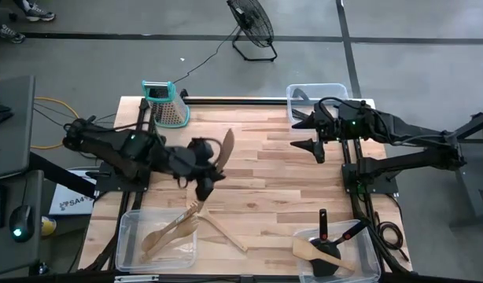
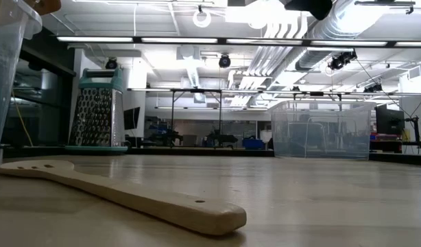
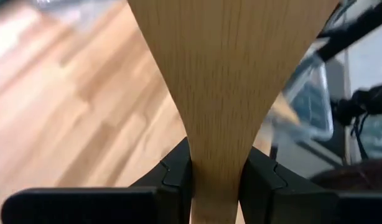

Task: Pick & Place Kitchen Items
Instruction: Put the light brown frying spatula into the bottom left transparent bin

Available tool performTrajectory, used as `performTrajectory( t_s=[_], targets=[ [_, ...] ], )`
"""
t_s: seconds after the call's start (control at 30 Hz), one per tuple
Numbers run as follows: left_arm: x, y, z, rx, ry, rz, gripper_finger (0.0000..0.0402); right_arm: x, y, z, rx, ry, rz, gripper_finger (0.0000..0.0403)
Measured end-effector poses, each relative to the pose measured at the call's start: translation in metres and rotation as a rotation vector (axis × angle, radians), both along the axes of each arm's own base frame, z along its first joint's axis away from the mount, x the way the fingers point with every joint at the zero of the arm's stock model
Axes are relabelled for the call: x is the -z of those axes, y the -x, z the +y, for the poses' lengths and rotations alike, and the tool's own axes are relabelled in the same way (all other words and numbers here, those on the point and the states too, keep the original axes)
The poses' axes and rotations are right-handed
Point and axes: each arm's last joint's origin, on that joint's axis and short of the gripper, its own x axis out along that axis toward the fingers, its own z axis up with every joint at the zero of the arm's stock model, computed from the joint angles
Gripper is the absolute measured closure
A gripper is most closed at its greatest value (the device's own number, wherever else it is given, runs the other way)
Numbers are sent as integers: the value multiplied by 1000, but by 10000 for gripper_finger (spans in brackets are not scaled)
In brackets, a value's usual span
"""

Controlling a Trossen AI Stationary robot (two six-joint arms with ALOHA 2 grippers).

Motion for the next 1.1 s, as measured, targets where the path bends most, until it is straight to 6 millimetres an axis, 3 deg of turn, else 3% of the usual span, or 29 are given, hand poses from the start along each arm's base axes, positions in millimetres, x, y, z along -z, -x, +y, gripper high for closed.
performTrajectory(
  t_s=[0.3, 0.6, 0.97, 1.1],
  targets=[
    [19, 30, -33, -24, 99, 240, 319, 0, 0, -1, 35, 8, 2, 125],
    [37, 53, -64, 7, -1, 386, 319, 3, -5, -3, 81, -18, 18, 125],
    [83, 72, -91, -74, -1, 475, 319, 10, -18, -5, 98, -47, 41, 125],
    [93, 87, -93, -121, 18, 416, 319, 13, -23, -6, 98, -49, 52, 125]
  ],
)
